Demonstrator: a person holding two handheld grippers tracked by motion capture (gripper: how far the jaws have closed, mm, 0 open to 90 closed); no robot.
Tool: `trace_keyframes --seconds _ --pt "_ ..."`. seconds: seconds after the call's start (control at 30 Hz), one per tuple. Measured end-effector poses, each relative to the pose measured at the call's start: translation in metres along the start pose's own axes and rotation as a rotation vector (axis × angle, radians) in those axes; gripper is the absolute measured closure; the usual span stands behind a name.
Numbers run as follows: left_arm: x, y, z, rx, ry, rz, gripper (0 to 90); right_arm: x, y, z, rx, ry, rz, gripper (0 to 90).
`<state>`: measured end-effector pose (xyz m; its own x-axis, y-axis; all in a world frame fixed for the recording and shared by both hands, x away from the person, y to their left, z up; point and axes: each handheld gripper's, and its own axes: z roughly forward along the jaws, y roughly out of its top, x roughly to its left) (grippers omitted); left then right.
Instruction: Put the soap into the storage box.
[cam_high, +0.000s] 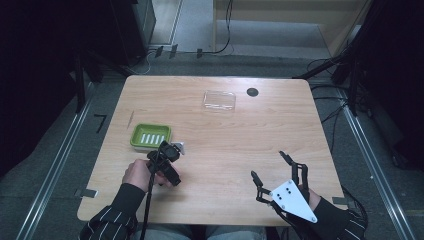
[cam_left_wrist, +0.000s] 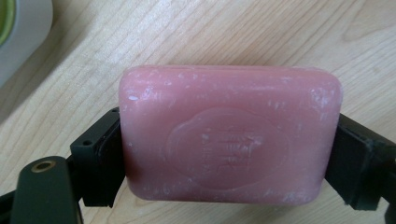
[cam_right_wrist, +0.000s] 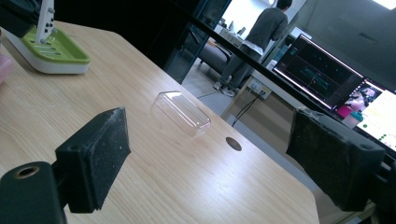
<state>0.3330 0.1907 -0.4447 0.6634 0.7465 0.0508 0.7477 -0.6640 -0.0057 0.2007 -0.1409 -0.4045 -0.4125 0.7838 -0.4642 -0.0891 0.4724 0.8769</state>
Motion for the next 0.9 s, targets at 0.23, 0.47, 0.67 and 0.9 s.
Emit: trace_keyframes --seconds 0.23,0.47,0.67,0.9 --pt "0.001 -0.001 -0.007 -0.013 -0.010 0.004 13.9 0.000 0.000 0.000 -0.001 0.000 -0.002 13.2" --pt "0.003 -0.001 -0.015 -0.028 -0.016 0.009 13.8 0.000 0.000 0.000 -0.001 -0.001 -0.002 13.2" --pt "0.007 0.003 -0.020 -0.034 -0.014 0.016 13.9 0.000 0.000 0.000 0.000 -0.001 0.000 13.2" --pt "0.009 0.005 -0.022 -0.031 -0.017 0.033 13.9 0.000 0.000 0.000 0.000 -0.001 0.000 13.2"
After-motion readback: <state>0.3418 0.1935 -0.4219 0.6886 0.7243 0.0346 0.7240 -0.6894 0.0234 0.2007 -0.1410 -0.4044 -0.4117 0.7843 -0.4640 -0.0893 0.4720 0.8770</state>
